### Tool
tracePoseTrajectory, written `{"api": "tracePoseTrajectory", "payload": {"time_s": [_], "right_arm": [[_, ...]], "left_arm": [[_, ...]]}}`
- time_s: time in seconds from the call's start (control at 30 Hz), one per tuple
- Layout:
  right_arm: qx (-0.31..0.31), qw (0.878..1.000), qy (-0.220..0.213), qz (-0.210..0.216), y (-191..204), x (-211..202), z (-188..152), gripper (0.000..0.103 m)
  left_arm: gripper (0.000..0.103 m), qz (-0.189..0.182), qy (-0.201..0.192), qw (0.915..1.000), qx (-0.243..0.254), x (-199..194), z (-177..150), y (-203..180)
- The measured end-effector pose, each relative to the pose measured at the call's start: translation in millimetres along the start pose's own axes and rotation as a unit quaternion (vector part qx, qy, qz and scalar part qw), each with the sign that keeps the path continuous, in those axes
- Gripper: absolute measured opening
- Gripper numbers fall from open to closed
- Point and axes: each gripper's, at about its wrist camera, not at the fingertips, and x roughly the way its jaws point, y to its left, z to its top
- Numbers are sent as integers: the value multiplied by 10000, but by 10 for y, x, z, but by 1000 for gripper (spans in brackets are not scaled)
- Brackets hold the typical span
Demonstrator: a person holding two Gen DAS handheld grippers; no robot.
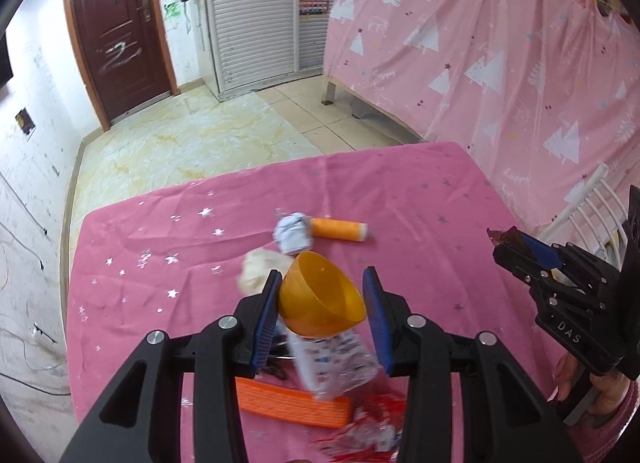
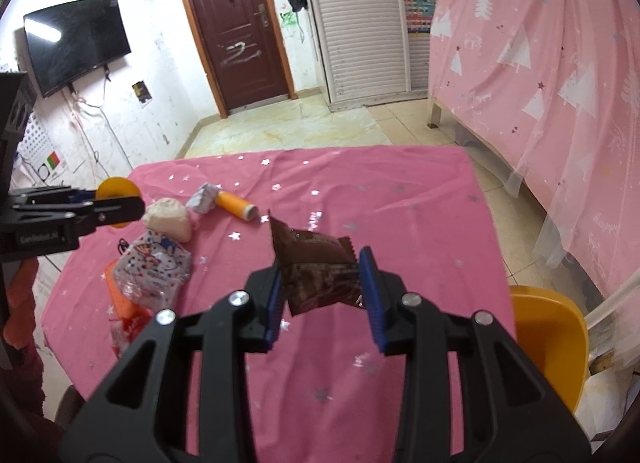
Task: Collect trash
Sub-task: 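Carry cup and wrapper to the yellow bin while both grippers open to drop them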
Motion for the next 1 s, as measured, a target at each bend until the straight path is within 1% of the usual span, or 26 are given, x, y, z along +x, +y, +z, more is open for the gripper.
{"api": "tracePoseTrajectory", "payload": {"time_s": [0.23,0.47,0.73,1.0], "right_arm": [[204,9996,-104,-139,-298,-151,-77,33],[469,9981,-229,-320,-646,-340,-186,33],[762,9948,-269,-623,-1115,-524,-373,33],[1190,9888,-195,-881,-1587,-567,-611,33]], "left_arm": [[35,-82,54,9997,223,48,31,-377],[35,-310,123,9983,482,112,60,-863],[35,-560,182,9949,822,191,86,-1544],[35,-790,295,9899,1137,313,160,-2240]]}}
